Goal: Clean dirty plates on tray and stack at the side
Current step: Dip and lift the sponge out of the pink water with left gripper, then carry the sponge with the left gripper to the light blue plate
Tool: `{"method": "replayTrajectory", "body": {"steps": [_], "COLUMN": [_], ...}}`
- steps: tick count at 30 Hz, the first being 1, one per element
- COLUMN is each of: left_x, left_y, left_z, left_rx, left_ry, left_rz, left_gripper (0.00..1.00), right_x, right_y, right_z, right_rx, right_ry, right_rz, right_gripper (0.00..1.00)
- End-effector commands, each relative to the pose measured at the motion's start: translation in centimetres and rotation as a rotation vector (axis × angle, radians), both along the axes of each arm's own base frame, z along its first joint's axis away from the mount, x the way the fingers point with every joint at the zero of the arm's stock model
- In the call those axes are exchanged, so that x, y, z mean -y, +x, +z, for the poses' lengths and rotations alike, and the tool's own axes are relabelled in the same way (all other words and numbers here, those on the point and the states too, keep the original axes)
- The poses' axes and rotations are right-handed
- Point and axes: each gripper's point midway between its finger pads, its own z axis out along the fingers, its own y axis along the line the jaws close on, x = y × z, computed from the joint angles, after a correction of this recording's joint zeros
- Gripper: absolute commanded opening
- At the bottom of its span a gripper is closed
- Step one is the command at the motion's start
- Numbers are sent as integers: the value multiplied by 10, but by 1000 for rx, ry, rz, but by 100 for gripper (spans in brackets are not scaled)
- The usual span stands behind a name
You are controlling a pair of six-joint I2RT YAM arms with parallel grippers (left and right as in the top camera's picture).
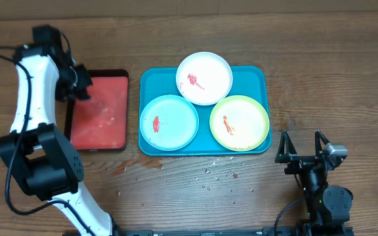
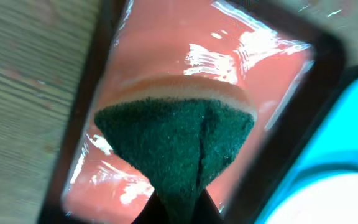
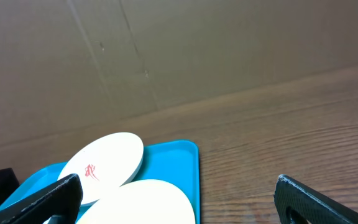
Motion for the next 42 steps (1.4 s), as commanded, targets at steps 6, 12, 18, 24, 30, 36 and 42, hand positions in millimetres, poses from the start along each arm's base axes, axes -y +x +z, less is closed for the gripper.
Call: {"method": "replayTrajectory", "body": {"steps": [6, 12, 18, 24, 30, 36, 42], "left_x": [6, 28, 31, 27, 12, 31, 25], "left_y": [9, -9, 9, 16, -3, -10, 1], "left_z": [9, -69, 0, 65, -18, -47, 44], "left_rx": [32, -13, 70, 149, -8, -16, 61], "left_ry": [-22, -125, -174, -123, 18, -99, -77], "left_rz": [-31, -52, -87, -96, -20, -43, -57], "left_gripper": [4, 4, 4, 4, 4, 4, 4], "right_x": [2, 2, 2, 2, 2, 2, 2], "right_y": [0, 0, 0, 0, 0, 0, 0], "right_z": [-2, -2, -2, -2, -2, -2, -2], "right_rx": [2, 2, 2, 2, 2, 2, 2], "right_ry": [-4, -4, -4, -4, -4, -4, -4], "right_rz": [-13, -13, -13, -13, -13, -13, -13], "right_gripper": [100, 100, 100, 100, 100, 100, 100]}}
